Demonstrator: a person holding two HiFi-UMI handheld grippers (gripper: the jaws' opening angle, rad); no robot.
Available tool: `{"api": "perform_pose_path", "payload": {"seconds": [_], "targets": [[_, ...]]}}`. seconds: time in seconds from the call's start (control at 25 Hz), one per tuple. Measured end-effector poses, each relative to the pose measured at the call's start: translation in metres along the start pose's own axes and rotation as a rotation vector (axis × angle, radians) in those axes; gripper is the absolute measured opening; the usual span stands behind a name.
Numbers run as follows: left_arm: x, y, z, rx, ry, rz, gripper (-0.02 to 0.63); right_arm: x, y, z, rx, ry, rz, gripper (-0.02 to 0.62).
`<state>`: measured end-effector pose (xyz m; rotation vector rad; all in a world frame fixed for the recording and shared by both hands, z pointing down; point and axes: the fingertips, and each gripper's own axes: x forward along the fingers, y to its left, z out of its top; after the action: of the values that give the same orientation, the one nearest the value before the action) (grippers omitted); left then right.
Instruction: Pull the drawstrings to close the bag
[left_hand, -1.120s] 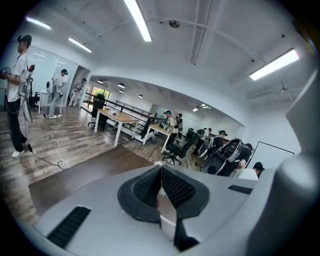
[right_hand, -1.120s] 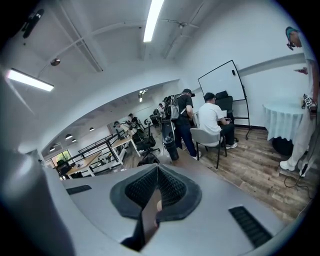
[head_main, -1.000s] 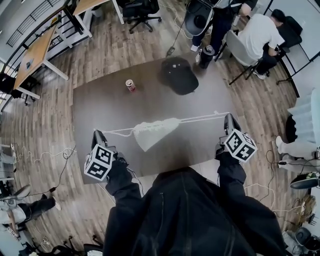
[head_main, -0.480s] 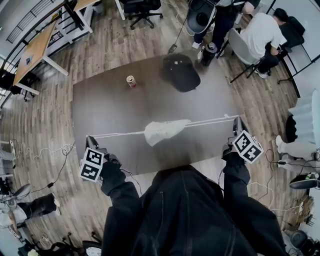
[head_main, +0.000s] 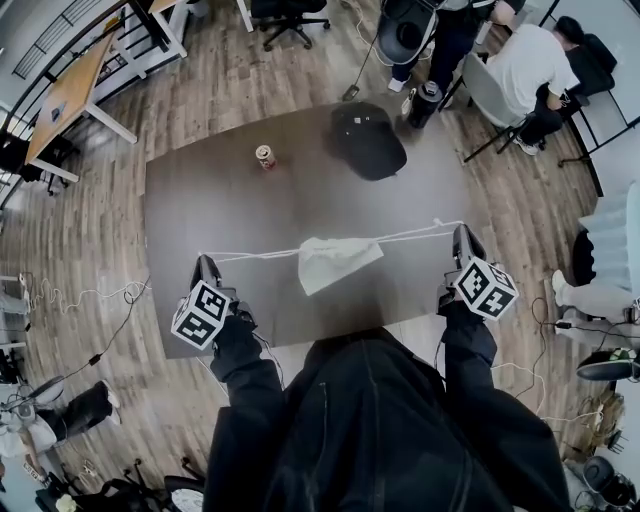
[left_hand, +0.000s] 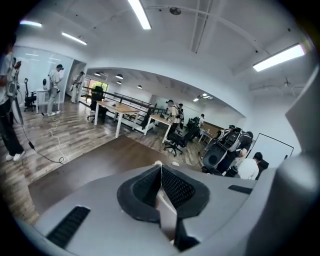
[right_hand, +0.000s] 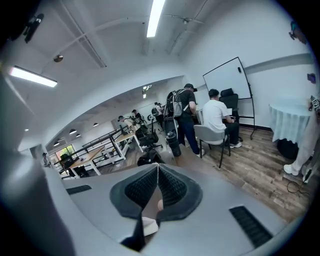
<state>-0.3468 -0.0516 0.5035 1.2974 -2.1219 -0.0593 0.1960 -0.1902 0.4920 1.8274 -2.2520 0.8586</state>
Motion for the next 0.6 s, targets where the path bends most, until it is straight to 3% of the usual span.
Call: {"api": "perform_pose_path", "payload": {"seconds": [0.2,0.6], "targets": [[0.026,-0.024,-0.03,0.045,0.081,-0.08,0.037,0.029,0.045,-0.023,-0.087,0.072,0.128,0.026],[0.075,-0.067,-0.129,0.165,0.278,-0.168,0.037,0.086,0.123,-0.13,-0.231,0.326,0.335,0.026]]}}
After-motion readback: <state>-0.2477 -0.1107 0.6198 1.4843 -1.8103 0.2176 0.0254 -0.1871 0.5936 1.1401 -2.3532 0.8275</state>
